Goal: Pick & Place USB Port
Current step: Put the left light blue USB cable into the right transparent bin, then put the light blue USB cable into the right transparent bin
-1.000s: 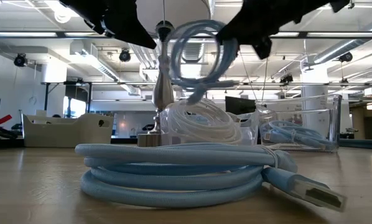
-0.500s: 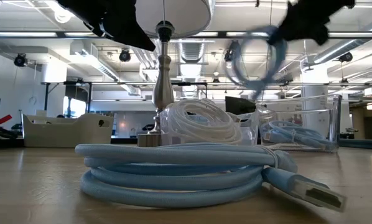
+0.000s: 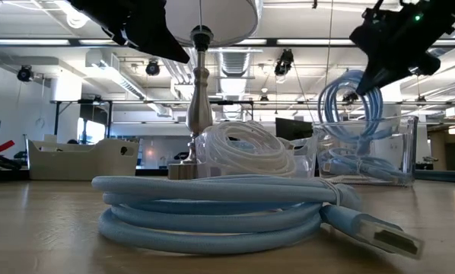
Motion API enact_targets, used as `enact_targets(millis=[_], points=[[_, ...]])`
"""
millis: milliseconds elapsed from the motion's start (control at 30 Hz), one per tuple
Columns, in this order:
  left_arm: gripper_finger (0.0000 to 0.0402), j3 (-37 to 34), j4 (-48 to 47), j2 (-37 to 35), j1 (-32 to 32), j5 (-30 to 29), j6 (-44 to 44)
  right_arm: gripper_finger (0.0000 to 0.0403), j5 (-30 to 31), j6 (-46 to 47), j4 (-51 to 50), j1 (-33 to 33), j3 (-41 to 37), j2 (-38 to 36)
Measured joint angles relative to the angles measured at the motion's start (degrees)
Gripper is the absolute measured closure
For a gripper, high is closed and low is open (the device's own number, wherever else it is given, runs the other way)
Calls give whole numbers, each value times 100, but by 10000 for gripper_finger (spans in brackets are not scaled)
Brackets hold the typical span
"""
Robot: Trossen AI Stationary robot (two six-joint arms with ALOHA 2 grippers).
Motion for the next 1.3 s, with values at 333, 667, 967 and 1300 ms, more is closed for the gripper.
enact_targets(millis=[333, 667, 967, 1300], points=[[220, 0, 2, 0, 0, 0, 0, 343, -69, -437, 205, -27, 34, 1083], [221, 0, 2, 0, 0, 2, 0, 271, -612, -1027, 221, -148, 398, 1512], [221, 0, 0, 0, 2, 774, -6, 241, -608, -1611, 287, -146, 1328, 1506], [221, 0, 0, 0, 11, 2202, -573, 241, -1647, -1980, 1251, -140, 1792, 1916]])
